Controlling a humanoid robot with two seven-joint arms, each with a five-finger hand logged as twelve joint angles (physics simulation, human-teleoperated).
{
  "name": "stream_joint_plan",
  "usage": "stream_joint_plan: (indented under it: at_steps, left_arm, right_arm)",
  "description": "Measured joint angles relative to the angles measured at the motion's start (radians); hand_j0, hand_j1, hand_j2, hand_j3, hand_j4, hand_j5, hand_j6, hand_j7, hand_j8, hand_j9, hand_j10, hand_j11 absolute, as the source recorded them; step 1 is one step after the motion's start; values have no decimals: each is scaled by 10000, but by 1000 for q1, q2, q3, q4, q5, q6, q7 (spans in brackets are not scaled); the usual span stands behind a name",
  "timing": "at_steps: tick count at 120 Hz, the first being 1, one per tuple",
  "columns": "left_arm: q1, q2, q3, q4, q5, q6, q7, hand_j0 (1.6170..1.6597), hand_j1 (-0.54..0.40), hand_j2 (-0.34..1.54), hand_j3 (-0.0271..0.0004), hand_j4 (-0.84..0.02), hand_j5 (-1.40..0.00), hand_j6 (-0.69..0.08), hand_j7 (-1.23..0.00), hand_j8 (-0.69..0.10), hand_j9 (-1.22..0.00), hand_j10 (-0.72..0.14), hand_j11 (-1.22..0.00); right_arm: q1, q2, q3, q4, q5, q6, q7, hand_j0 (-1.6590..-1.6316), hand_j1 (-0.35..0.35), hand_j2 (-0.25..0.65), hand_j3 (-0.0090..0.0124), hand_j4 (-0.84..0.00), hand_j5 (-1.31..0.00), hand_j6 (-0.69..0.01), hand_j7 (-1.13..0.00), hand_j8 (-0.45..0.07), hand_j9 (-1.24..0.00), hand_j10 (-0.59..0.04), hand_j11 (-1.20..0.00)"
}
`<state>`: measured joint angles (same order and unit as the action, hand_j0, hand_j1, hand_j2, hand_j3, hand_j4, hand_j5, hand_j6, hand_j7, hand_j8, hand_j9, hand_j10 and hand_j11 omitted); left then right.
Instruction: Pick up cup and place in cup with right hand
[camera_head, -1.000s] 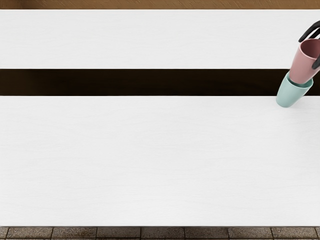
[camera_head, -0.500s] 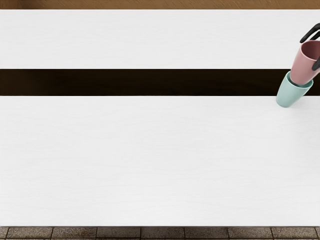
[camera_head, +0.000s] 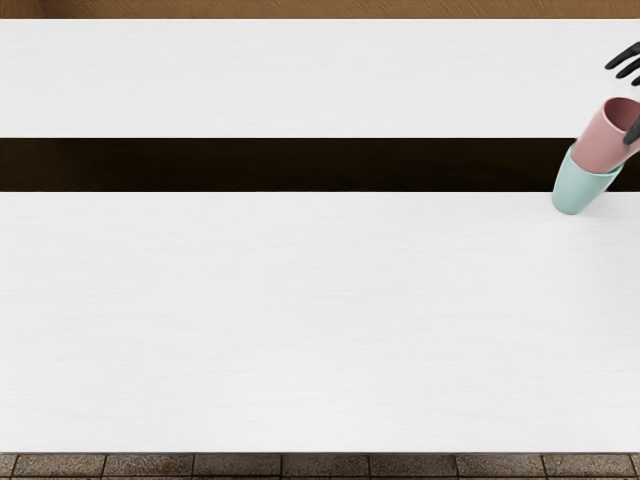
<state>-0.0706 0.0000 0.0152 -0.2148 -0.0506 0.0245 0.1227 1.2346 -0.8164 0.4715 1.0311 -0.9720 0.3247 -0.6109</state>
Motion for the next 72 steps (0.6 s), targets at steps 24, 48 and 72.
stream_joint_plan:
  at_steps: [24, 48, 72]
  left_arm:
    - [0, 0, 0, 0, 0, 0, 0, 16581, 3490, 0, -1, -2, -1, -3, -1, -2, -1, -2, -1]
    - [0, 0, 0, 0, 0, 0, 0, 16581, 3490, 0, -1, -2, -1, -3, -1, -2, -1, -2, -1]
    - [0, 0, 0, 0, 0, 0, 0, 16581, 3490, 0, -1, -2, -1, -3, -1, -2, -1, -2, -1]
  right_arm:
    - [0, -1, 1, 0, 0, -3, 0, -16579, -1500, -197, 0, -1793, -2304, -1743, -2282, -1691, -2293, -1773, -2292]
    - [-4, 4, 1, 4, 0, -4, 0, -16580, -1943, -197, 0, -1387, -1750, -1382, -1736, -1352, -1744, -1371, -1742]
    - [-8, 21, 0, 8, 1, -30, 0, -16580, -2548, -125, 0, -869, -1066, -881, -1055, -859, -1061, -854, -1060]
